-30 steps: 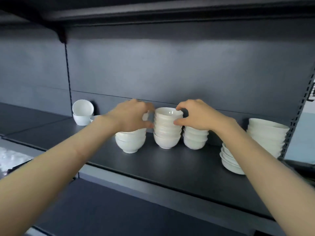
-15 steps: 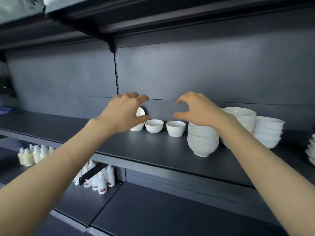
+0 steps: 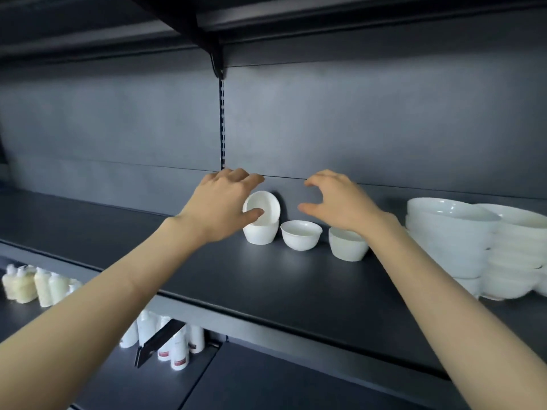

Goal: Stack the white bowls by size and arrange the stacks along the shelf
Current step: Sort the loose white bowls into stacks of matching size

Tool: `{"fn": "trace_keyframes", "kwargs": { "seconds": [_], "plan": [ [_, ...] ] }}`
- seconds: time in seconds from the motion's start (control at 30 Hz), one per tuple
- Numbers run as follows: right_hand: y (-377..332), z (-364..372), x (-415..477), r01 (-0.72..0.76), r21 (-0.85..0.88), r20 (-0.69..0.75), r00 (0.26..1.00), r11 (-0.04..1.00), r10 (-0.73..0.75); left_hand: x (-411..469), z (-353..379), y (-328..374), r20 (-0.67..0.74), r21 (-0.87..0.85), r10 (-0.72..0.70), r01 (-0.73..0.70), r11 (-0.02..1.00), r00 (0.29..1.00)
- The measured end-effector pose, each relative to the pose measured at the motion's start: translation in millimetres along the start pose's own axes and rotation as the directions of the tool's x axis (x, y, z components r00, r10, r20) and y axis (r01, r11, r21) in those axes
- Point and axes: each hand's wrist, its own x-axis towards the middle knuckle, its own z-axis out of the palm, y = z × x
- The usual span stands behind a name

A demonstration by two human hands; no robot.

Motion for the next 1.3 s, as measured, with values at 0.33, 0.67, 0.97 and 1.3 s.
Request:
{"fn": "trace_keyframes", "kwargs": {
  "seconds": [0.33,0.67,0.97,1.3],
  "plan": [
    [24,51,41,-0.165,-0.027,0.028,0.986,0.986,0.166,42,88,-52,0.111,-0.16,0.059,-0.04,0.986,0.992],
    [41,120,52,-0.444,0.032,0.12,0.891,0.895,0.438,75,183,-65,0.346,-0.461,0.265,-0.082,0.883,0.9],
    [63,151,79,-0.492,-0.024,0.172,0.856,0.87,0.488,85,244,-57,0.489,-0.711,0.245,0.219,0.668,0.837],
    [84,162,88,-0.484,-0.011,0.212,0.854,0.875,0.475,90,270,-44,0.542,-0.77,0.273,0.339,0.54,0.795]
  ]
}}
